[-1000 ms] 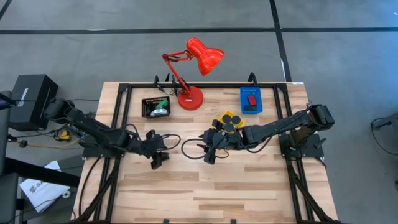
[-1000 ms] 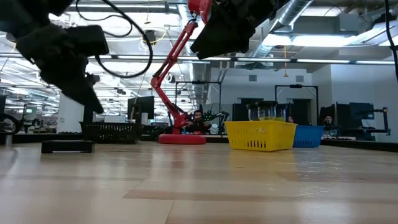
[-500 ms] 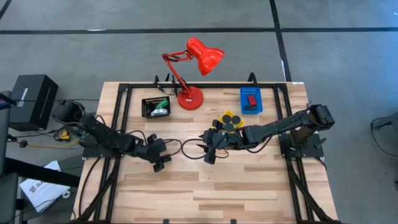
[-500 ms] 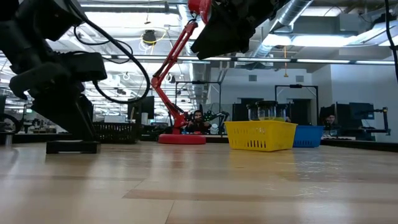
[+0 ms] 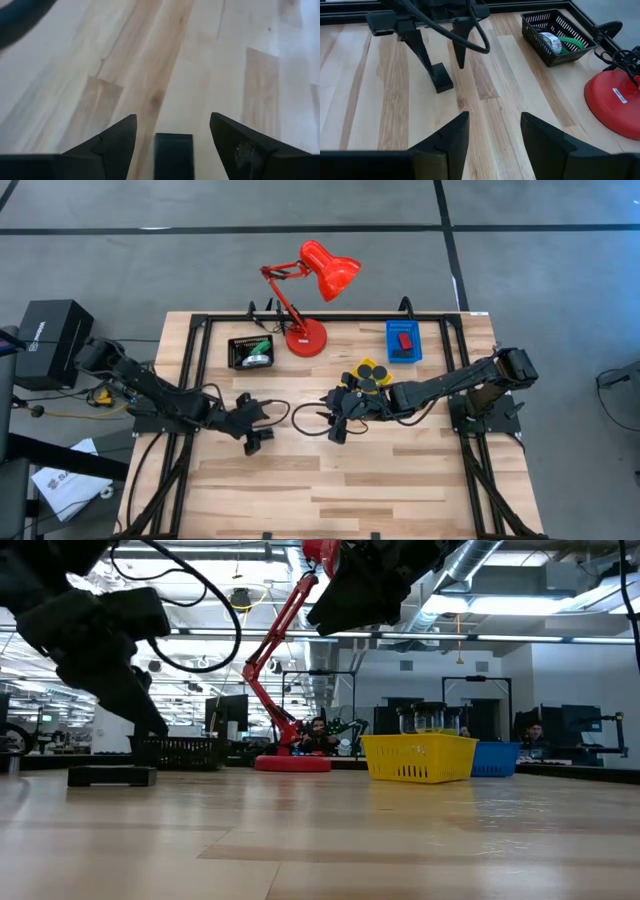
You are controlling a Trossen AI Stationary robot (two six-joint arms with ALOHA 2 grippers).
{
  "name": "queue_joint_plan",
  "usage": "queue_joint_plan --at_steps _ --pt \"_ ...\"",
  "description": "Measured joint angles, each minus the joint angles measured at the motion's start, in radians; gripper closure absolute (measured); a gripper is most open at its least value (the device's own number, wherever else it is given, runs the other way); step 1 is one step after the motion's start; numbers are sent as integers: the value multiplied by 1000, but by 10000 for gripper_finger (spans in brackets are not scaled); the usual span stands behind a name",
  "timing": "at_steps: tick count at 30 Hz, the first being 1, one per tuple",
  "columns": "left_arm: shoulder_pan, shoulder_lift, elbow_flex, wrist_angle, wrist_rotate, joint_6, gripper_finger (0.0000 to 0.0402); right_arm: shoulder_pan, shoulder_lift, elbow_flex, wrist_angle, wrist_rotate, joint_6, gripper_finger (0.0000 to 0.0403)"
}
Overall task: Pick & Place Office items
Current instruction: Put the black digital clock into the blue bin
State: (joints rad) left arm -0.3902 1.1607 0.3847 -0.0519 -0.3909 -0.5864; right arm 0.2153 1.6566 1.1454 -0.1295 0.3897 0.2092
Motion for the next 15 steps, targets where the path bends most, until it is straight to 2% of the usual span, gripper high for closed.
queue_joint_plan --at_steps 6,15 --pt "-24 68 -7 3 5 -22 154 0 0 0 -1 0 0 234" --pt "-39 269 -3 43 -8 -69 154 0 0 0 -7 0 0 234"
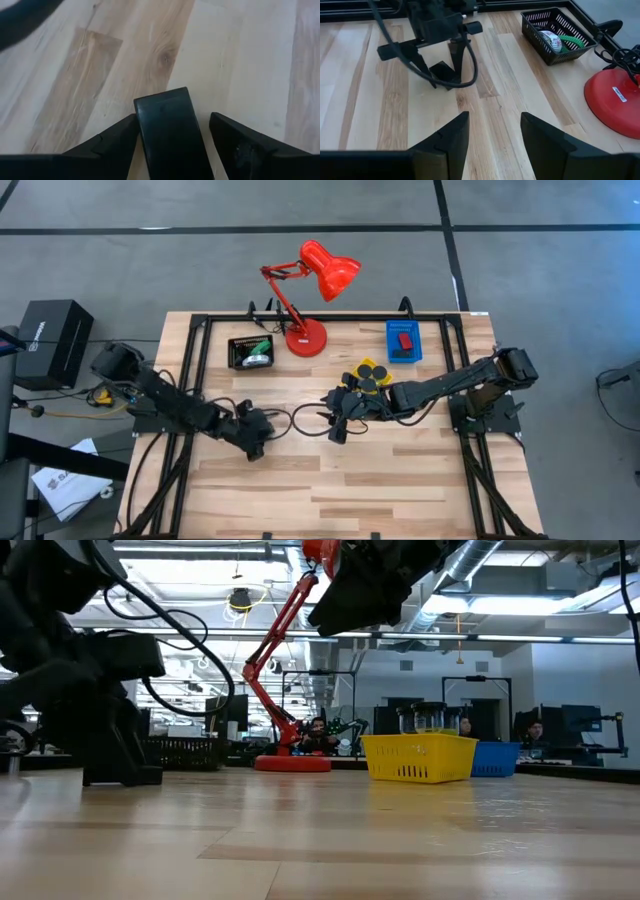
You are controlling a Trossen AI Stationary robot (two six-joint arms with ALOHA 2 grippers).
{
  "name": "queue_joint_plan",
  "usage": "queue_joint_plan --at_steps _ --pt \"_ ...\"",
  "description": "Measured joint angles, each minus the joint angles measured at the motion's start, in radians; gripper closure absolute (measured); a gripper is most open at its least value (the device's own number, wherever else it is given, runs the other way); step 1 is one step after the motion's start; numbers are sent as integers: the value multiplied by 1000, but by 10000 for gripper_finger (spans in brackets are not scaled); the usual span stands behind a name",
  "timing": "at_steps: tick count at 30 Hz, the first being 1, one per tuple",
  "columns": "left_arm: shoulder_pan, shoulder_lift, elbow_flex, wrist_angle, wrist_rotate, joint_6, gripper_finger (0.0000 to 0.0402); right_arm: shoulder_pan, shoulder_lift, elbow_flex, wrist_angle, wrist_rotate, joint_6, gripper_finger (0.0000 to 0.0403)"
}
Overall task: Pick & Place Office items
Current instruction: Put the black digital clock into the blue bin
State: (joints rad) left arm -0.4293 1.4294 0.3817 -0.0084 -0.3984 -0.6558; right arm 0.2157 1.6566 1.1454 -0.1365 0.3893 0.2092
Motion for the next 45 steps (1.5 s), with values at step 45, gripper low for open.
queue_joint_plan --at_steps 45 --pt "106 -2 58 752 -251 842 249 -67 0 -1 20 -86 358 237"
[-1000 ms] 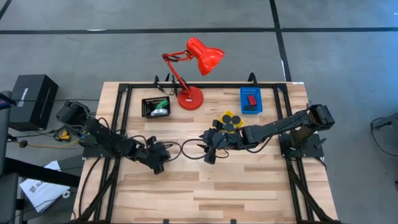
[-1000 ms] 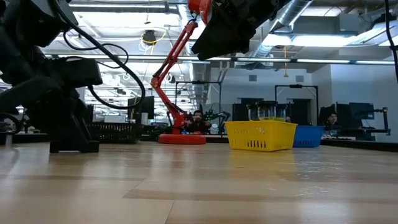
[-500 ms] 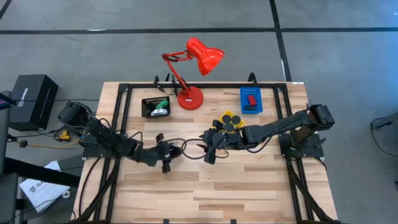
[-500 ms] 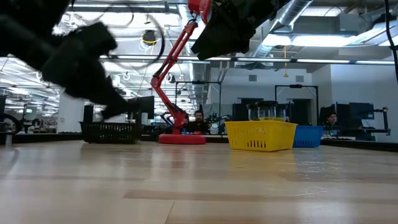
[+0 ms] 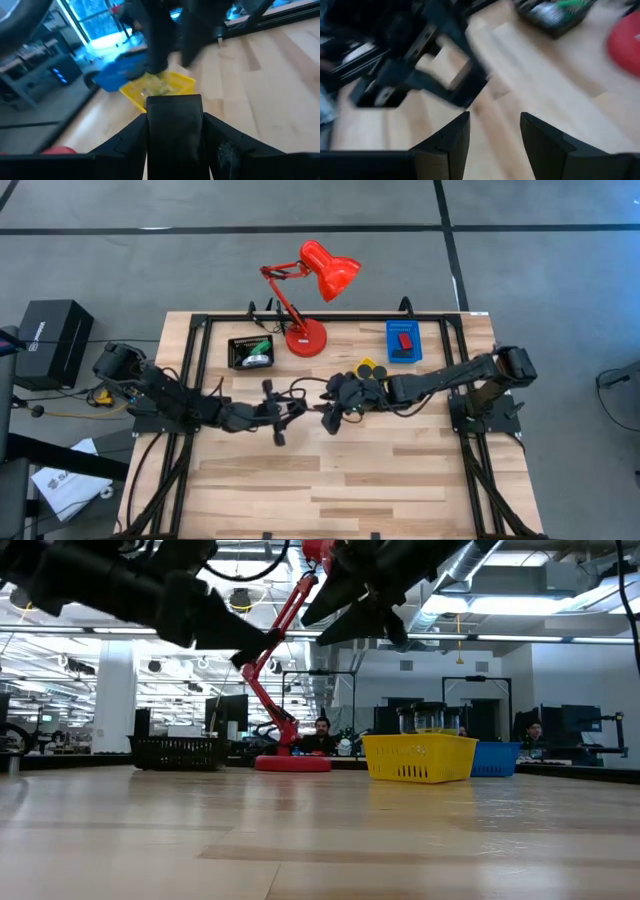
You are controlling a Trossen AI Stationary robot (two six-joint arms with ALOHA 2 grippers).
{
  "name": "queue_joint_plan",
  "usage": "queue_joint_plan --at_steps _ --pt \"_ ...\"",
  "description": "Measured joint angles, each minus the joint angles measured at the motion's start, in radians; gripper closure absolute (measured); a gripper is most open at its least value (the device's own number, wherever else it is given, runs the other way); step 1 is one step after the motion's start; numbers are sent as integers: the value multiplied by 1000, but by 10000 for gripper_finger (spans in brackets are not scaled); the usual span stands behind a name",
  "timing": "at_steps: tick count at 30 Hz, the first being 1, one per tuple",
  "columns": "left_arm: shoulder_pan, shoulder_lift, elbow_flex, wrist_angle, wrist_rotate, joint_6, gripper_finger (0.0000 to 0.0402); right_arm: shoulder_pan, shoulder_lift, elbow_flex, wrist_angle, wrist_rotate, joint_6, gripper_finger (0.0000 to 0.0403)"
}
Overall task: Pick & Place Office items
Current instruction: Put the black digital clock into the blue bin
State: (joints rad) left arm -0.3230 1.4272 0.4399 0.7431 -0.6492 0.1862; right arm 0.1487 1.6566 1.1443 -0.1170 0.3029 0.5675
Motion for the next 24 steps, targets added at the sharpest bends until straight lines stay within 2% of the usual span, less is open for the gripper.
queue_joint_plan --at_steps 4,13,18,24 --pt "7 -1 26 1 -34 88 238 -35 0 0 1 -150 2 243" --pt "7 -1 28 -2 -62 124 247 -61 0 0 120 -202 2 271" --pt "7 -1 28 -1 -81 124 235 -67 0 0 129 -201 35 283" --pt "7 -1 39 1 -93 124 246 -92 0 0 126 -200 54 284"
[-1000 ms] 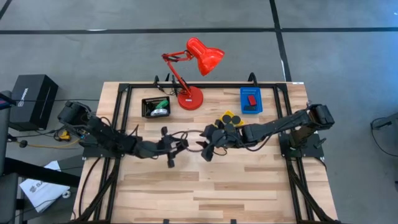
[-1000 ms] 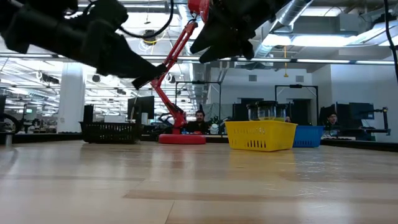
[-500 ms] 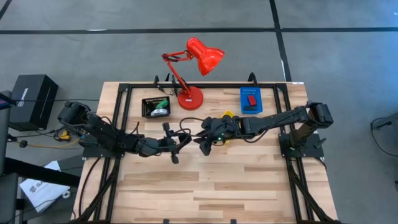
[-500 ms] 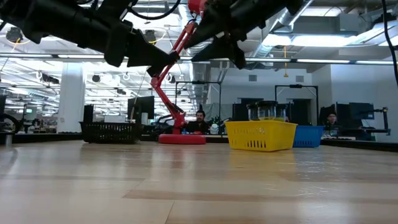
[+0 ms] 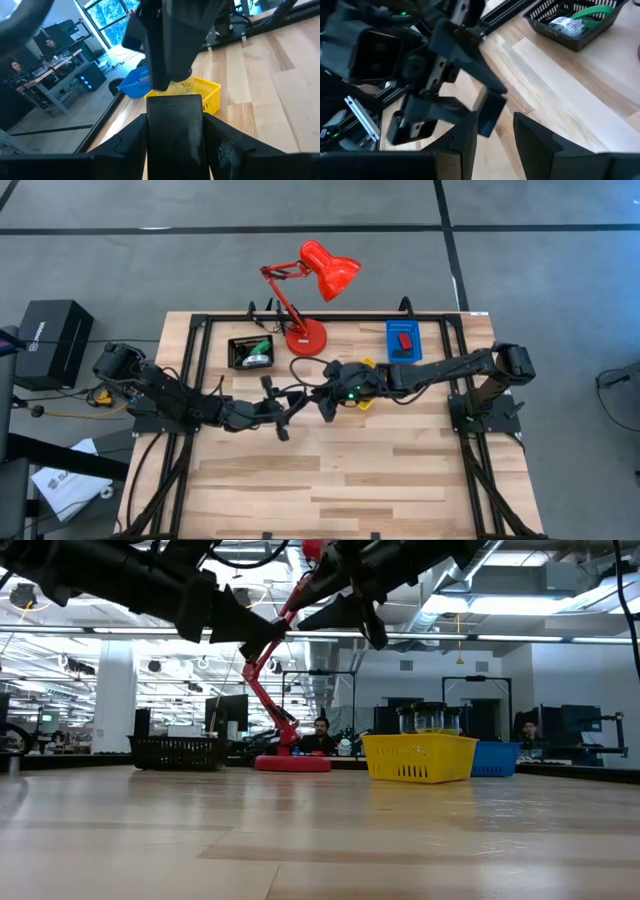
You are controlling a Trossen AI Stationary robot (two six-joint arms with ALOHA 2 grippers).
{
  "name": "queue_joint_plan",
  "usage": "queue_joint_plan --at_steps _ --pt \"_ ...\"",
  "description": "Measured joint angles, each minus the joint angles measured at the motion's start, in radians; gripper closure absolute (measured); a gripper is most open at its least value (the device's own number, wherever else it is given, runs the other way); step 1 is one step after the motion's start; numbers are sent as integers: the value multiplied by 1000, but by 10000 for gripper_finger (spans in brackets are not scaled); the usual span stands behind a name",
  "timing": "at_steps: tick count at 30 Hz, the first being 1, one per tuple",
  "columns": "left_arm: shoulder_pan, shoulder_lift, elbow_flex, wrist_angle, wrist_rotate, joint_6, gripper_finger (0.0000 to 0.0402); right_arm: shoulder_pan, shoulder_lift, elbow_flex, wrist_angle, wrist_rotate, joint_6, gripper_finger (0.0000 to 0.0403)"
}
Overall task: Pick & Place Office items
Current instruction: Put the black digital clock into the blue bin
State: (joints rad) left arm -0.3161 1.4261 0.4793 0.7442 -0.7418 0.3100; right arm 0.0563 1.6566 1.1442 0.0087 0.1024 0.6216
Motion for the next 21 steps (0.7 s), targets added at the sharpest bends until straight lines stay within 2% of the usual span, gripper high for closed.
queue_joint_plan --at_steps 7,21 --pt "5 0 36 -8 -2 57 237 -20 0 0 7 0 0 284" --pt "23 0 42 -46 -10 49 242 -25 -1 0 -22 -21 -28 284"
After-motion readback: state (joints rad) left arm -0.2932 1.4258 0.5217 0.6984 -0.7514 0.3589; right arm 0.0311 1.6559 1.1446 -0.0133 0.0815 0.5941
